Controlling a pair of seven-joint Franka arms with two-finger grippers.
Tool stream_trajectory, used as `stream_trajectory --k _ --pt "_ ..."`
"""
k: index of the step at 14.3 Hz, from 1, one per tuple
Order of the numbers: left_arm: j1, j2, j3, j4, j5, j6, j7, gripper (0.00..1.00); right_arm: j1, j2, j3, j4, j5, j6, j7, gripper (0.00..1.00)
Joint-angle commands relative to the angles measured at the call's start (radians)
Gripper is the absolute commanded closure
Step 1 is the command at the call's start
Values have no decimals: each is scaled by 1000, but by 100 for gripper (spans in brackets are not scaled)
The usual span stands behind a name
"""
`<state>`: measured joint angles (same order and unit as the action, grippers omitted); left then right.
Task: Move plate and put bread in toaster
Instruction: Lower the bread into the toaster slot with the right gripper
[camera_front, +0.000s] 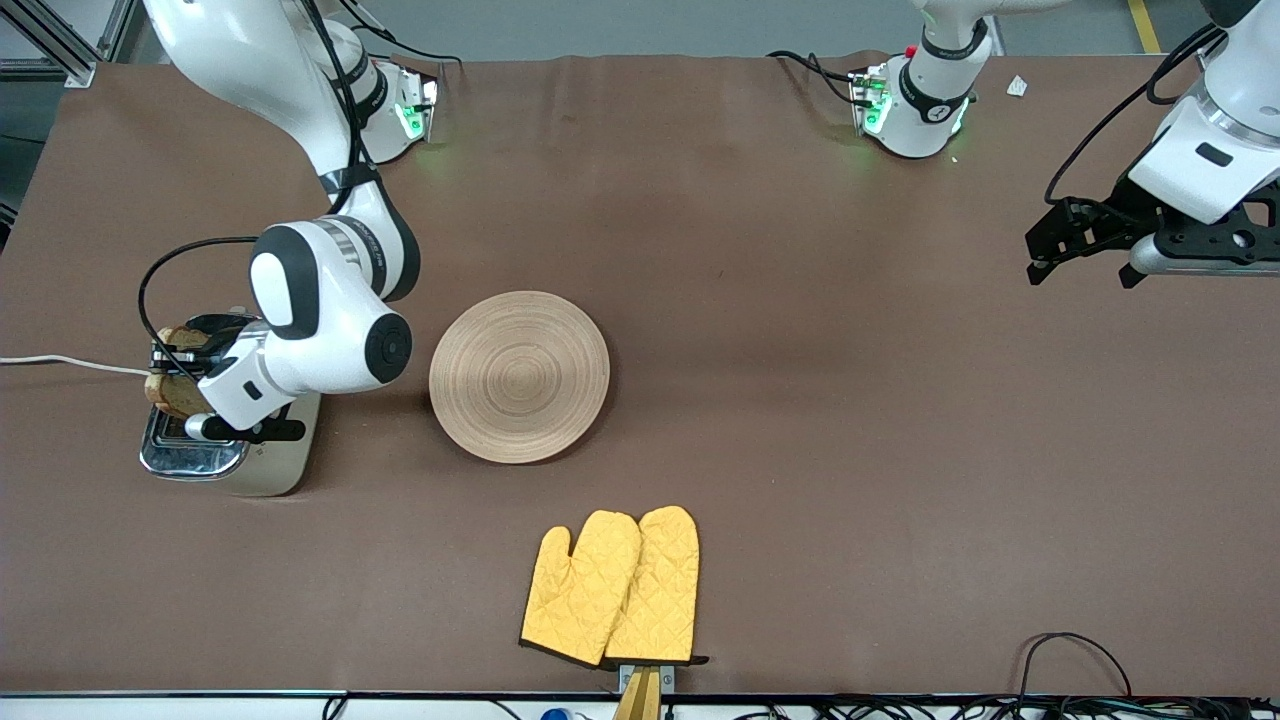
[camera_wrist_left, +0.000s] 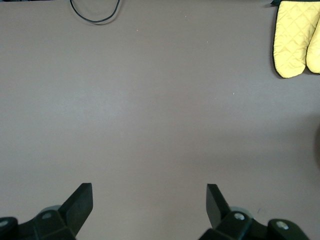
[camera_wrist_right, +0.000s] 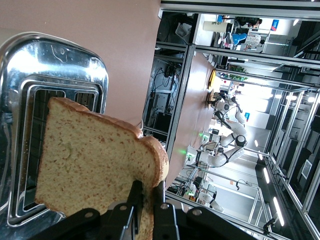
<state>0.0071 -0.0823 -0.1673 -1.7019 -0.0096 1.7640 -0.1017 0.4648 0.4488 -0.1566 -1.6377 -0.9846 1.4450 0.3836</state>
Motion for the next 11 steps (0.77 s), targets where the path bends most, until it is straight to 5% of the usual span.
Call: stream_trajectory --k 1,4,5,7,11 --pt "5 7 2 22 -18 -17 13 0 -11 13 11 -22 -29 5 40 100" --pt "5 7 2 22 -18 -17 13 0 0 14 11 -45 -29 3 47 97" --pt "5 7 2 22 -18 -17 13 0 3 16 11 -47 -32 2 61 83" --pt "5 7 2 22 -18 -17 13 0 -5 33 12 -42 -61 3 64 0" --pt "5 7 2 21 -18 -17 13 0 -8 33 12 -34 -63 3 64 0"
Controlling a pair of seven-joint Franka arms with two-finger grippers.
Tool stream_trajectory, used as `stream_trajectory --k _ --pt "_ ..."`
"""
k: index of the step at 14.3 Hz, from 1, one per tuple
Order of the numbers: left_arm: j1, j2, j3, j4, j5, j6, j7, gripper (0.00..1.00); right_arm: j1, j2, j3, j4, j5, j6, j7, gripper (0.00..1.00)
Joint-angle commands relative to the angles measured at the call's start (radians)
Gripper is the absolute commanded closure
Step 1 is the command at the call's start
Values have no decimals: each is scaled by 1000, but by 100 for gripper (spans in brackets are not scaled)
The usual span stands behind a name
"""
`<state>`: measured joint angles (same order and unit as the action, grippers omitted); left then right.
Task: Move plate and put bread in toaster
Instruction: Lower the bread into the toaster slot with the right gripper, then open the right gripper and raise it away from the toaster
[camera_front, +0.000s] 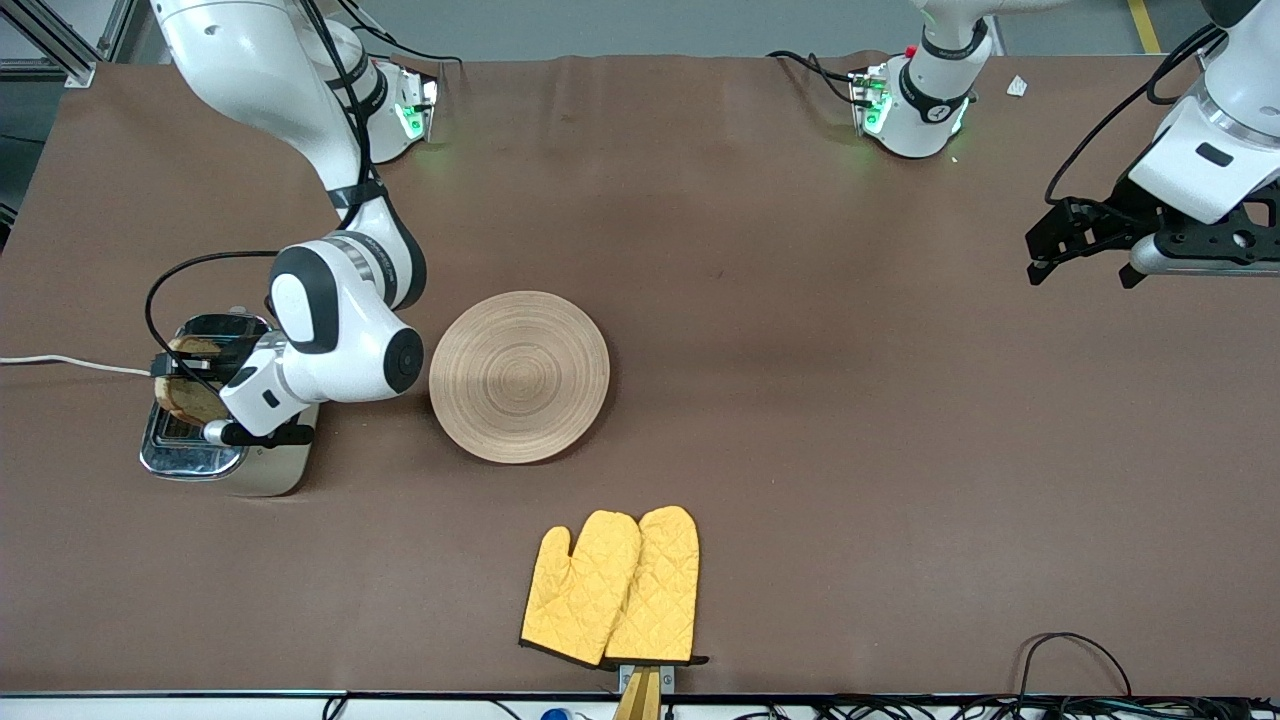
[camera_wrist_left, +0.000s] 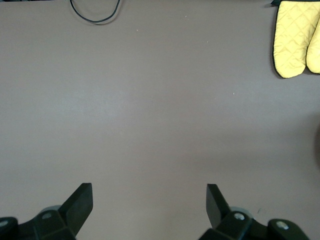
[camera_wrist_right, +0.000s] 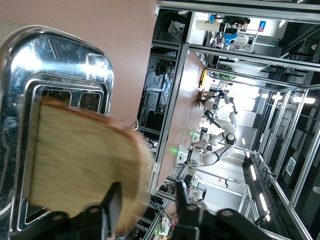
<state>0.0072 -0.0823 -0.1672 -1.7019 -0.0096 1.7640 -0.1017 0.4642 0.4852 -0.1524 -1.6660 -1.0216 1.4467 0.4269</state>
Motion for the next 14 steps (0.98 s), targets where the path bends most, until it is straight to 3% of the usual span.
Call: stream_trajectory --k 1,6,7,11,14 --pt "5 7 1 21 -18 -17 13 0 -4 -3 8 -1 -26 -2 21 0" --pt "5 7 1 22 -17 -17 13 0 8 -57 16 32 -3 -52 15 0" --pt "5 7 1 22 -17 -17 8 0 7 -72 17 63 42 -64 15 0" --pt "5 7 1 24 -13 -17 8 0 -68 -132 -15 297 485 -95 9 0" --pt "5 7 1 24 -6 -17 11 0 -172 -224 -15 319 740 -75 12 0"
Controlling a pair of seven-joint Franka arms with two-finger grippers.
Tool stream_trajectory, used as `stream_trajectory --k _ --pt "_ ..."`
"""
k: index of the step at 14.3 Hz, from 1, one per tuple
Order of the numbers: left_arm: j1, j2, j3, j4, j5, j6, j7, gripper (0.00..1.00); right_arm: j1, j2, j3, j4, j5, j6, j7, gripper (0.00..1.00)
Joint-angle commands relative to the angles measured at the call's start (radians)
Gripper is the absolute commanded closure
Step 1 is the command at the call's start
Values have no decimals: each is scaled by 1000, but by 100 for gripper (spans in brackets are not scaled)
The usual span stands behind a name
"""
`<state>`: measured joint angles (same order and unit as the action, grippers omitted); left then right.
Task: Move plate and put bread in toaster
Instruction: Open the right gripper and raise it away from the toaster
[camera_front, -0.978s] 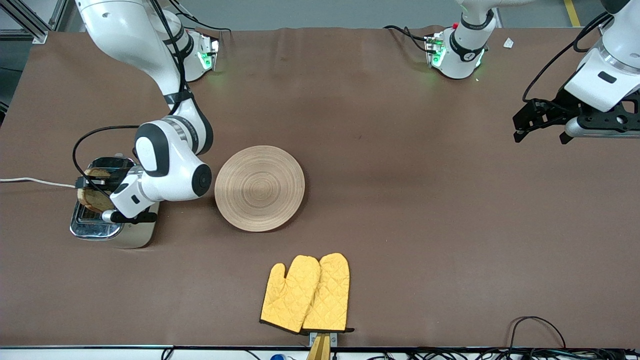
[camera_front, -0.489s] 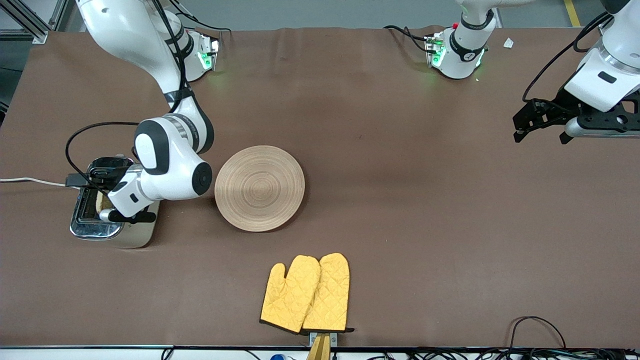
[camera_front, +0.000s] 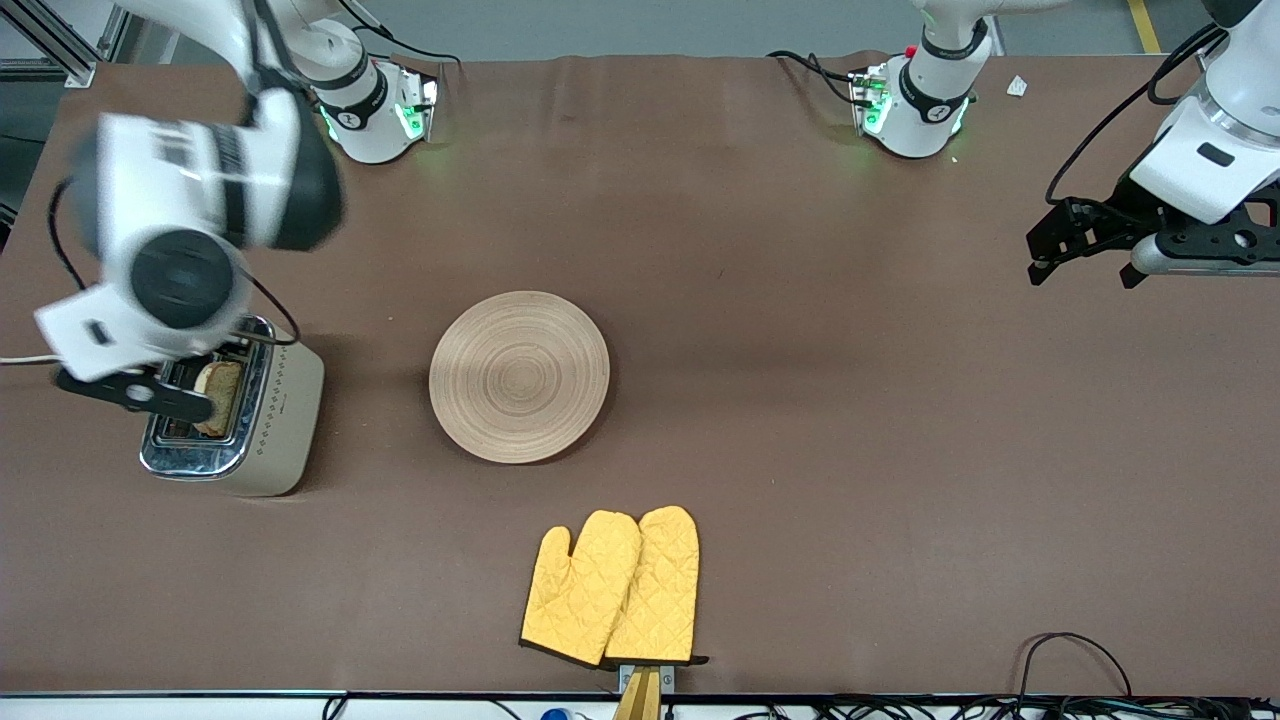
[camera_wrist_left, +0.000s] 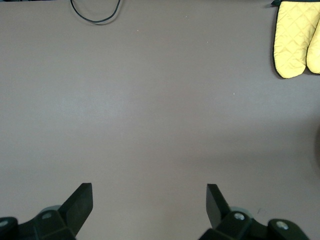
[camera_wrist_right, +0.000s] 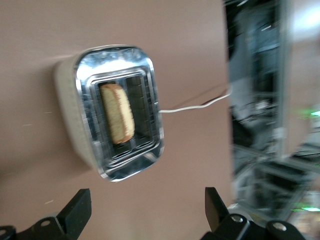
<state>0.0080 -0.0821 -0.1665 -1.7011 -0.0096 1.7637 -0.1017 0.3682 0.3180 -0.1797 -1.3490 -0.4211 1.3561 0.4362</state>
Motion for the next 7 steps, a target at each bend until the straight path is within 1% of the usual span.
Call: stream_trajectory --k 1,3,4,5,7 --pt "4 7 1 23 -4 -17 13 0 -110 -88 13 1 201 38 1 0" --pt "4 7 1 23 -6 -17 17 0 -156 -146 16 -2 267 69 -5 0" --pt "4 7 1 23 -4 -17 17 0 -178 -171 14 -7 309 81 -49 0" --pt "4 7 1 23 -6 -17 16 0 -202 -191 13 -10 350 99 -139 0" --pt "4 8 1 24 -7 -15 16 0 -253 -206 14 -13 422 101 -232 0"
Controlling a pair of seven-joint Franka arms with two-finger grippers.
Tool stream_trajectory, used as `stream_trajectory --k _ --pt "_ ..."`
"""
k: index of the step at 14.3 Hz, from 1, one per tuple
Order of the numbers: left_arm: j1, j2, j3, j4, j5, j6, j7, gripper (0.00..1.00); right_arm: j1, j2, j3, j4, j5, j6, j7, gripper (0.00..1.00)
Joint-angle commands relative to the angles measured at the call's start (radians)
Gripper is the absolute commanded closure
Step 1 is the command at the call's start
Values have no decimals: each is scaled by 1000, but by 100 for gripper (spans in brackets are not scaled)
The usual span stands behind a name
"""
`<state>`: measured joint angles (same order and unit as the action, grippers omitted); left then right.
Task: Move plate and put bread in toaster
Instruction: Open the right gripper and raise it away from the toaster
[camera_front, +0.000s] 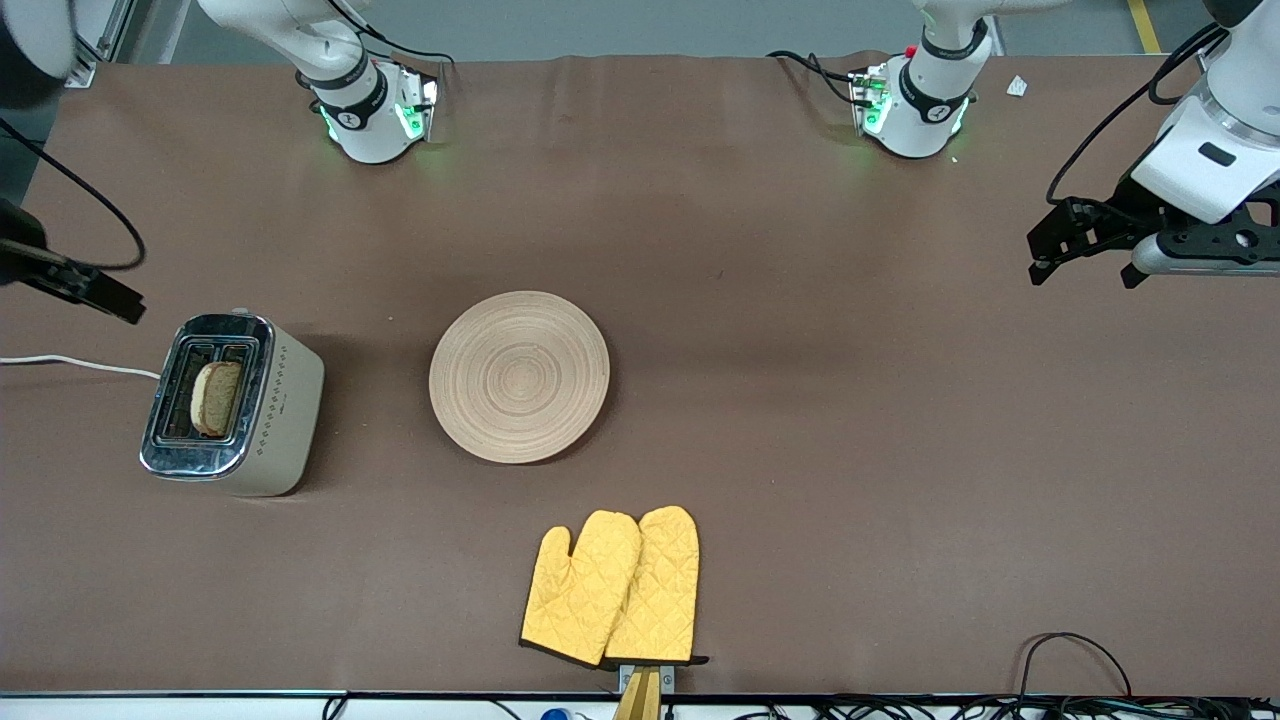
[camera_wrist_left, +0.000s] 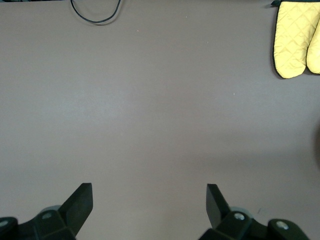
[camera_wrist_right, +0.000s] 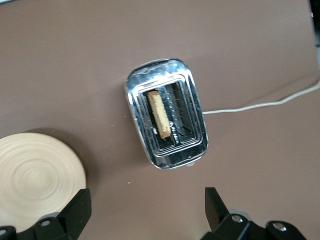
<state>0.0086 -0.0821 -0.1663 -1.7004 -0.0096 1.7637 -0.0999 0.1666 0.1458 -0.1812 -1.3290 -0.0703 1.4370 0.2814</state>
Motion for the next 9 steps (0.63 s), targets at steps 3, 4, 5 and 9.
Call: stream_trajectory --k 3,4,5,9 --pt "5 8 1 22 -7 -13 14 0 -79 -75 14 -114 106 69 -235 0" --pt "5 8 1 22 -7 -13 14 0 -79 -122 14 -198 106 109 -241 0" --pt "7 8 1 22 -7 -13 14 0 -81 -196 14 -308 106 179 -258 0" --pt "13 15 1 42 -1 -15 2 0 -75 -235 19 -365 84 221 -294 0"
